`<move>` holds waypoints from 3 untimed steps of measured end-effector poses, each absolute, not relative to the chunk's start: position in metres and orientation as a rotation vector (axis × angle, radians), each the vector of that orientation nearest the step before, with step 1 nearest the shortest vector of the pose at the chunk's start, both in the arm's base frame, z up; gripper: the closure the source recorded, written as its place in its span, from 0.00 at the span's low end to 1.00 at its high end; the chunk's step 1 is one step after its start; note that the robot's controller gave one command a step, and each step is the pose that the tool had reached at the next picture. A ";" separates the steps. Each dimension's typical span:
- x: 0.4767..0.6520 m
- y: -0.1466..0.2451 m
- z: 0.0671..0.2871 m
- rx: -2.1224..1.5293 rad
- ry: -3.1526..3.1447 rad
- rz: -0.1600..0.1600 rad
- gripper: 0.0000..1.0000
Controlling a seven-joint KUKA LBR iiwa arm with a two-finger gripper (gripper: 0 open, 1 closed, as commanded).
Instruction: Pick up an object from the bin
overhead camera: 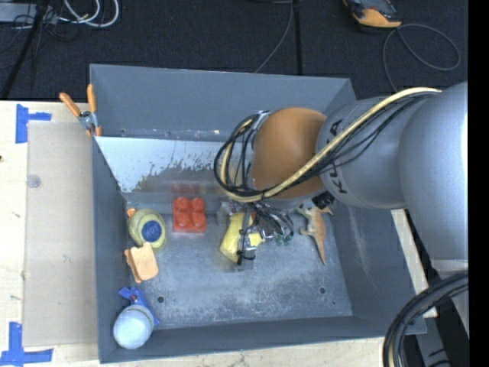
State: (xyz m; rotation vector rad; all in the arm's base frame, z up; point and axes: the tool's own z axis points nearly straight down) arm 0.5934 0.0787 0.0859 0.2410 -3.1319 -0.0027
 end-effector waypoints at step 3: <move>0.586 0.008 0.073 0.668 -3.067 -0.002 1.00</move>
Offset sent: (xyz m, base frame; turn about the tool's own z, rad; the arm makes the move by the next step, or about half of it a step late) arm -0.0339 -0.0621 -0.0050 -0.3043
